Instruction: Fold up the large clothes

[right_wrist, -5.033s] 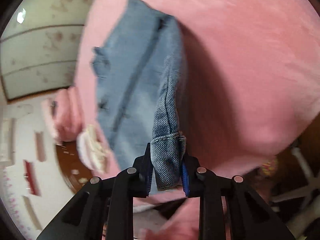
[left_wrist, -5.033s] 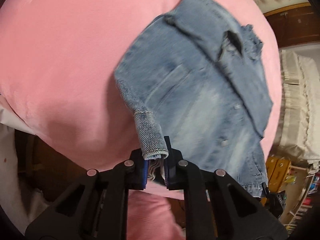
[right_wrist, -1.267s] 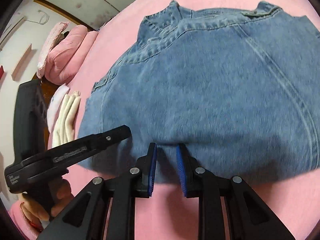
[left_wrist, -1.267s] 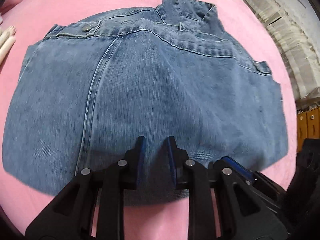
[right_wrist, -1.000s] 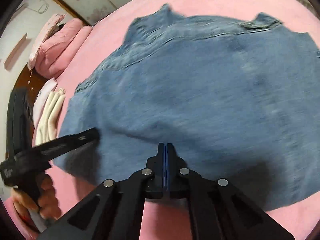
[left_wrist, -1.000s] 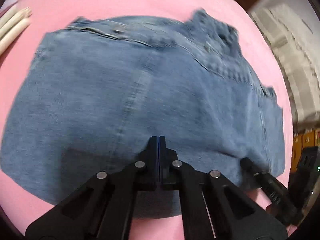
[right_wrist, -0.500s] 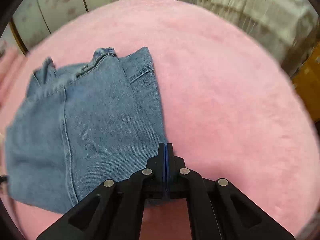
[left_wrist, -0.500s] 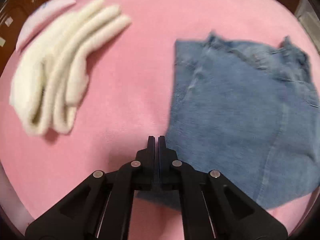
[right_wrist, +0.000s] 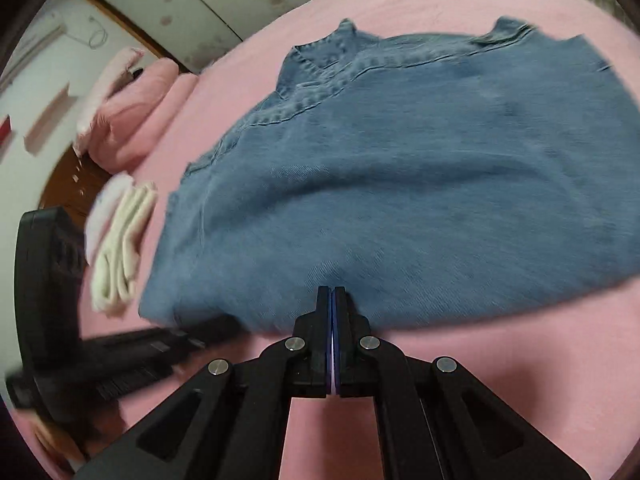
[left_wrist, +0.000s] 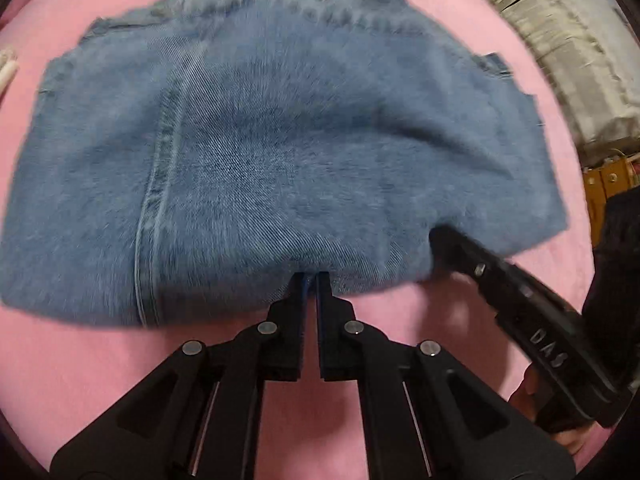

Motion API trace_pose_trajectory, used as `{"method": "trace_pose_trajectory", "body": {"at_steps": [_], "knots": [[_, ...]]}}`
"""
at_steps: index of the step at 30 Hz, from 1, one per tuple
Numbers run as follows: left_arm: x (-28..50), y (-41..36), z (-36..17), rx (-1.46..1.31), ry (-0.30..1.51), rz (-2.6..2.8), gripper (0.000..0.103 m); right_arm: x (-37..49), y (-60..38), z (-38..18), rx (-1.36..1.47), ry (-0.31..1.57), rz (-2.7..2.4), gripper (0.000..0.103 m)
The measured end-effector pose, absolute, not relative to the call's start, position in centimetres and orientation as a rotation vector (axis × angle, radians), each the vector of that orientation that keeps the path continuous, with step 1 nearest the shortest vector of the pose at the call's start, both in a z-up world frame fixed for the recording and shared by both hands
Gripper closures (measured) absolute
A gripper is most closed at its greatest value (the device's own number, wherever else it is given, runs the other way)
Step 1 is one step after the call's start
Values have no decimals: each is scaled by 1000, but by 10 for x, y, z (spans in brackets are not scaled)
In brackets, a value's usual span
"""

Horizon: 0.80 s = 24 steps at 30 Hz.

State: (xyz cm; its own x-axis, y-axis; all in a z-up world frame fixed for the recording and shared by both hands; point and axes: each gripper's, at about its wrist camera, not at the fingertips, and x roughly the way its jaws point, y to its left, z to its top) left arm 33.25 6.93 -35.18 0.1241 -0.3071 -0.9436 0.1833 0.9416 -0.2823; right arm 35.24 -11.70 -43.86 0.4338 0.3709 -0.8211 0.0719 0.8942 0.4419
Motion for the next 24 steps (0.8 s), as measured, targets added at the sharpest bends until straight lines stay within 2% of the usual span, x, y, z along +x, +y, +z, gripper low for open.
{"method": "trace_pose_trajectory", "body": {"at_steps": [4, 7, 10, 15, 20, 24], "knots": [[350, 82, -360, -236, 1439, -414, 102, 405, -127, -463, 565, 1096, 201, 103], [355, 86, -357, -282, 1447, -451, 102, 433, -134, -461, 535, 1057, 194, 103], [357, 89, -347, -269, 1428, -499, 102, 472, -139, -478, 529, 1138, 210, 103], [375, 66, -349, -348, 1418, -564, 102, 518, -120, -481, 370, 1090, 272, 103], [419, 34, -364, -383, 1380, -520, 102, 572, -129, -492, 488, 1097, 216, 103], [458, 13, -371, -362, 1300, -439, 102, 602, -129, -497, 467, 1113, 215, 103]]}}
